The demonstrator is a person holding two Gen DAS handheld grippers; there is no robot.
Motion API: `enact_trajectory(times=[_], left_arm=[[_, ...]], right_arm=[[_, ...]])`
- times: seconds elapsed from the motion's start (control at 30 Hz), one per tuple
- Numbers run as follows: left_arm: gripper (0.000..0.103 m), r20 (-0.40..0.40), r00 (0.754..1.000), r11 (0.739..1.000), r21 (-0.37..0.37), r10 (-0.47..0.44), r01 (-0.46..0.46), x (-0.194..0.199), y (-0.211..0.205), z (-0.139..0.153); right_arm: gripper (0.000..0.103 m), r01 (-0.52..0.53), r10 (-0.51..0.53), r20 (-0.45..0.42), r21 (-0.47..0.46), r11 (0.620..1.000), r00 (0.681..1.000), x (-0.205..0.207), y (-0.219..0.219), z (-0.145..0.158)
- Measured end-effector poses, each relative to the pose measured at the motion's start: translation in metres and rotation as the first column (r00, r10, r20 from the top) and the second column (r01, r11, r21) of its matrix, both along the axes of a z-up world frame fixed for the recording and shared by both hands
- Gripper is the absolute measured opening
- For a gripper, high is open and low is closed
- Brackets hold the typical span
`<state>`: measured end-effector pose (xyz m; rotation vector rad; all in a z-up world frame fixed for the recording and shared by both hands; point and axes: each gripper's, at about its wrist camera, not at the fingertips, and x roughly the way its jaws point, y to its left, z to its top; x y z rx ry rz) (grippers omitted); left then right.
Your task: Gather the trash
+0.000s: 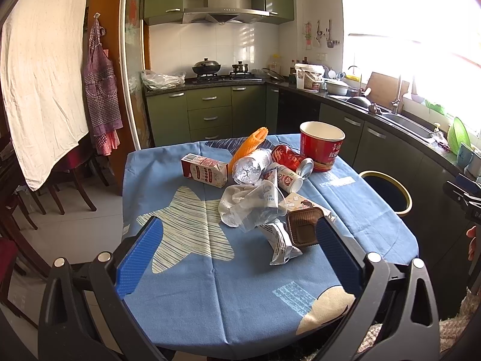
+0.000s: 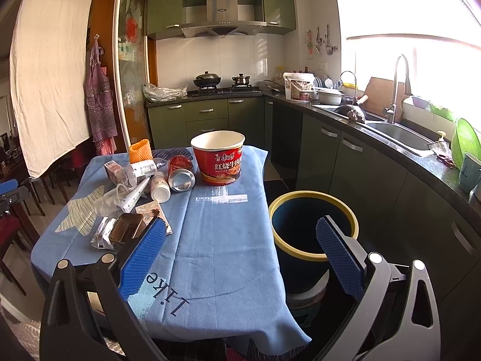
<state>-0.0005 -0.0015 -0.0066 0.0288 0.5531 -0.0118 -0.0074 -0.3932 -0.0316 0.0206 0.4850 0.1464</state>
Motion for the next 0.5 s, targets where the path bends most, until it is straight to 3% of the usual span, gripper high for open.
enact_trajectory(times=[0.5], left_arm=[[0.097,-0.007,1.0,1.0,0.001,-0.006,0.006,-0.0009,-0.0066,-0.0032]], right_arm=[[0.099,-0.001,0.001,-0.003,0.003,1.0,1.0,-0.0004,-0.0002,0.002]])
